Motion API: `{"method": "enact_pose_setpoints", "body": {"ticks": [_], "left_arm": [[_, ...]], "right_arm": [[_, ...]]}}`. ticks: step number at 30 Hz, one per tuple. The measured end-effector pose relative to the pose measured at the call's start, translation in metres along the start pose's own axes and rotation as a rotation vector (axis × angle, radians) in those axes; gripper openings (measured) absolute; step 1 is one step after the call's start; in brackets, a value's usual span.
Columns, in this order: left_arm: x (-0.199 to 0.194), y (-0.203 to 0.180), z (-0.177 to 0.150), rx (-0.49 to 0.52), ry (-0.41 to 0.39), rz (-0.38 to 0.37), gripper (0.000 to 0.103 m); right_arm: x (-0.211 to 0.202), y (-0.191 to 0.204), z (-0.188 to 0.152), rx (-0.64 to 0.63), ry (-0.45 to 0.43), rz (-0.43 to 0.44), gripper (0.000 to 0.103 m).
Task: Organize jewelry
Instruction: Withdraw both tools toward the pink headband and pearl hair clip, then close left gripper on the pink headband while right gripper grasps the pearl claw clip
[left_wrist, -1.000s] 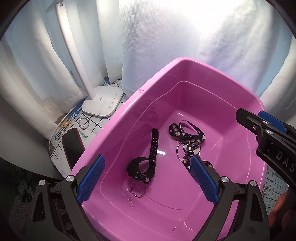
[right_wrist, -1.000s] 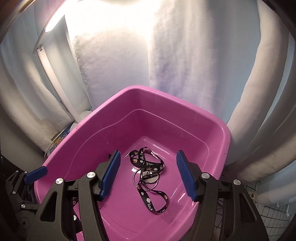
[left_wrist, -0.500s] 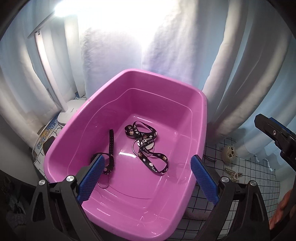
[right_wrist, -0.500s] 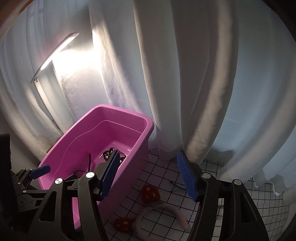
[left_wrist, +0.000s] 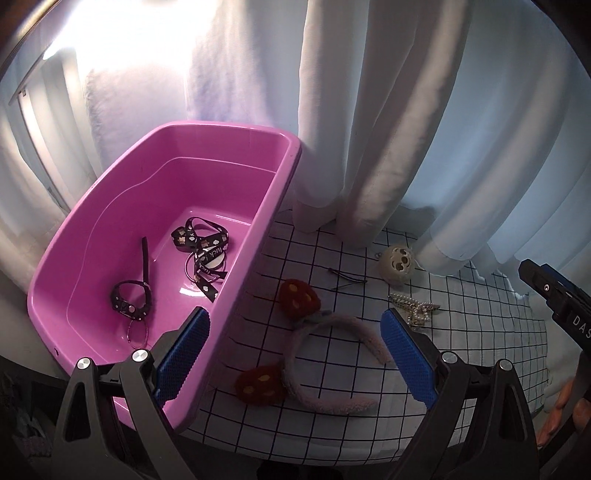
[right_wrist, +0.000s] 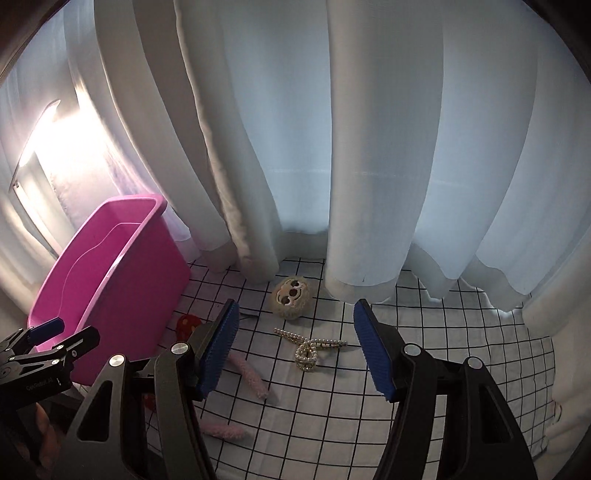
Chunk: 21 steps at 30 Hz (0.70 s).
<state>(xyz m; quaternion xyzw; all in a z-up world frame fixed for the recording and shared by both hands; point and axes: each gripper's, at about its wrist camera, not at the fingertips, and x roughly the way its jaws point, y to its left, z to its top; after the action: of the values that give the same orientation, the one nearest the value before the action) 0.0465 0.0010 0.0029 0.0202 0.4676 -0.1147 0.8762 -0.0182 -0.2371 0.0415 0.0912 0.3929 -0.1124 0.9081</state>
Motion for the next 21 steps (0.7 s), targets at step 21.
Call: {"method": "enact_pose_setpoints", "body": {"ticks": [21], "left_arm": [[0.115, -0.045, -0.092, -0.152, 0.136, 0.182, 0.092]], "right_arm": [[0.153, -0.022, -0.063, -0.370, 0.206, 0.215, 0.061]]}}
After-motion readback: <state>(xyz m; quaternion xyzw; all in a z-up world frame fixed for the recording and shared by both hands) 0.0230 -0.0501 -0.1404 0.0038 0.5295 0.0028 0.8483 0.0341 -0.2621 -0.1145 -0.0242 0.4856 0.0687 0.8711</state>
